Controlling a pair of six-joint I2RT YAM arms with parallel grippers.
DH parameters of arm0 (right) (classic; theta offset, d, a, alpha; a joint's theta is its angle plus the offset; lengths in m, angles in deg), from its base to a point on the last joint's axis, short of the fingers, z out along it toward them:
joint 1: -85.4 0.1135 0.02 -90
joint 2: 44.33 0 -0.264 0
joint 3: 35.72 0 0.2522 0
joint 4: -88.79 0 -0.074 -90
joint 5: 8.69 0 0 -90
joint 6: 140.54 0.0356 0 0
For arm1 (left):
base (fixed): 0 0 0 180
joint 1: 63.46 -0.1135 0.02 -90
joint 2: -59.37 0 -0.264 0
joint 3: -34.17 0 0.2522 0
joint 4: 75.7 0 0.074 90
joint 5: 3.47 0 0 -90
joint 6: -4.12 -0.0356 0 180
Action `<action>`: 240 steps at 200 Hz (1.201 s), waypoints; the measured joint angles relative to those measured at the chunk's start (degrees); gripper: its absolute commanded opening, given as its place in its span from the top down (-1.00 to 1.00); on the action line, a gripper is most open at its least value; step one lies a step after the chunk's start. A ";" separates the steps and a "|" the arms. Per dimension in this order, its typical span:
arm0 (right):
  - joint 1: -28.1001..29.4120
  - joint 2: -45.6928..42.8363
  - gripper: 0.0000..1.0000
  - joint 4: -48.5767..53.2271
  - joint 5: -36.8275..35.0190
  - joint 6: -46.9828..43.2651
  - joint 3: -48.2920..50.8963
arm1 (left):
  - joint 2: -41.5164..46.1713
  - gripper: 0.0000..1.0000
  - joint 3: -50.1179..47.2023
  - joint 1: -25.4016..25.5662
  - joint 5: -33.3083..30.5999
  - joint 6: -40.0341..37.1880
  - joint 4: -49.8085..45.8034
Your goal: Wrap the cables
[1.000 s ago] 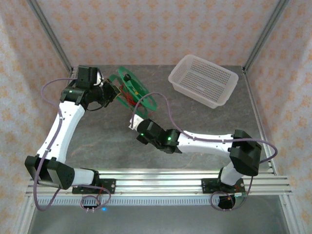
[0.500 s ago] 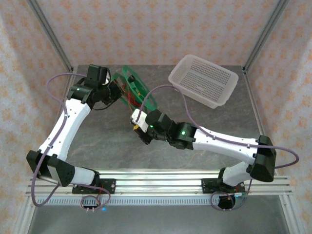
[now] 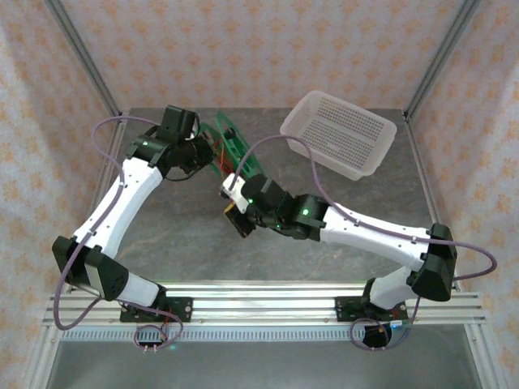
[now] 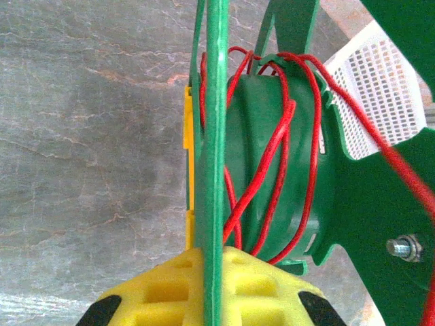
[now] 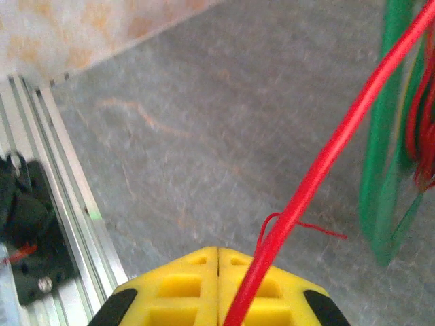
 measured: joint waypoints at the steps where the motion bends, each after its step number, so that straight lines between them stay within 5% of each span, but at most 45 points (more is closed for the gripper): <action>1: -0.11 0.04 1.00 0.09 0.00 0.20 -0.46 | -0.04 1.00 0.00 0.09 -0.04 0.00 0.02; 43: -1.36 0.76 1.00 0.26 6.12 0.72 -5.33 | -0.50 1.00 0.22 3.04 -2.27 0.44 0.92; 90: -1.09 -0.76 1.00 3.02 14.10 -1.16 8.02 | -1.29 1.00 3.23 -1.31 -1.77 0.44 0.42; 125: -2.40 -4.48 1.00 2.43 10.01 0.17 15.15 | -1.70 1.00 4.52 -5.46 4.24 0.48 -3.10; 166: -13.81 -7.76 1.00 -3.80 2.43 6.80 24.24 | -1.29 1.00 4.52 -14.29 16.76 2.08 -3.43; 195: -14.97 -7.61 1.00 -8.57 -3.89 7.15 25.42 | 1.16 1.00 3.58 -17.07 25.20 4.50 -1.92; 240: -15.98 0.87 0.24 -10.71 -4.66 4.70 20.90 | 7.43 1.00 -0.83 -18.99 30.36 7.13 6.10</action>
